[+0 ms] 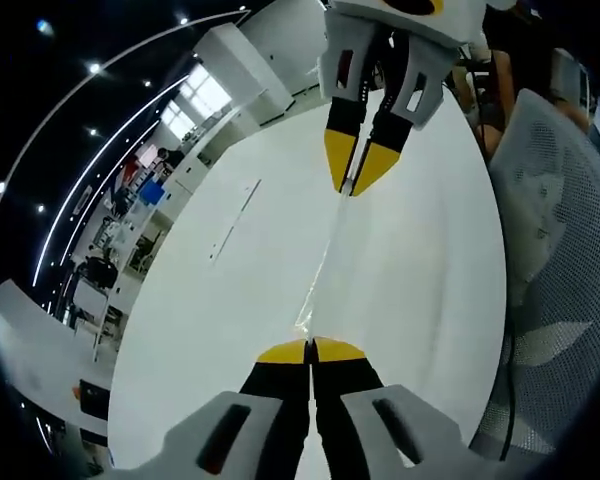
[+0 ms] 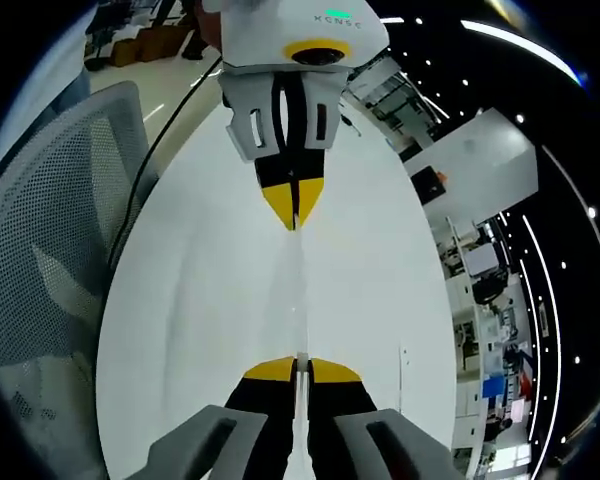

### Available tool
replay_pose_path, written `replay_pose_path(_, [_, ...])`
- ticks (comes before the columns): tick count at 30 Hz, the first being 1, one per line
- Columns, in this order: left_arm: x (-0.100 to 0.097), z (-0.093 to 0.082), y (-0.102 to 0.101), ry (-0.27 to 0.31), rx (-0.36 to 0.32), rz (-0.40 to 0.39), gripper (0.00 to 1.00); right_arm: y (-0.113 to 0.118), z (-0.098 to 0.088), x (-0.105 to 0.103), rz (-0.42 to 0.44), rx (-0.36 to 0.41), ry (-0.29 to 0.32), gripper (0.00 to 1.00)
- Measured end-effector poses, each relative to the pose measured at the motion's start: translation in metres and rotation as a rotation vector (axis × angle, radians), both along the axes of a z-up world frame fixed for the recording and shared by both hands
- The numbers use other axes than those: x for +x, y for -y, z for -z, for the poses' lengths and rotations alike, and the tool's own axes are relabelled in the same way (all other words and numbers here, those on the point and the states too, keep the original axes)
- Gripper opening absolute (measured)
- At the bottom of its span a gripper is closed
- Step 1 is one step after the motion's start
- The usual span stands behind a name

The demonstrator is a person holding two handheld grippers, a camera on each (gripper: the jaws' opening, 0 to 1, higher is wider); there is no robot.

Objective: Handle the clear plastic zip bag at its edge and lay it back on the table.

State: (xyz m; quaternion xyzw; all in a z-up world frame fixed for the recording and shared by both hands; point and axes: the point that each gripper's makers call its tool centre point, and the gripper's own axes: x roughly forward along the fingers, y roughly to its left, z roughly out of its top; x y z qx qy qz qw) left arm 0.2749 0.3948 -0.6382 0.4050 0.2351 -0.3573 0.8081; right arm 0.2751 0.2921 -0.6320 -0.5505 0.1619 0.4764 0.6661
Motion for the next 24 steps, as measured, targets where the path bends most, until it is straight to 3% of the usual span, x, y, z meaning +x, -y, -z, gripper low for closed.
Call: replay_pose_path(24, [0.004,0.006,-0.017,-0.009,-0.002,-0.046,0.0,0.019,0.007,0.003,0.025,-0.017,-0.007,0.0])
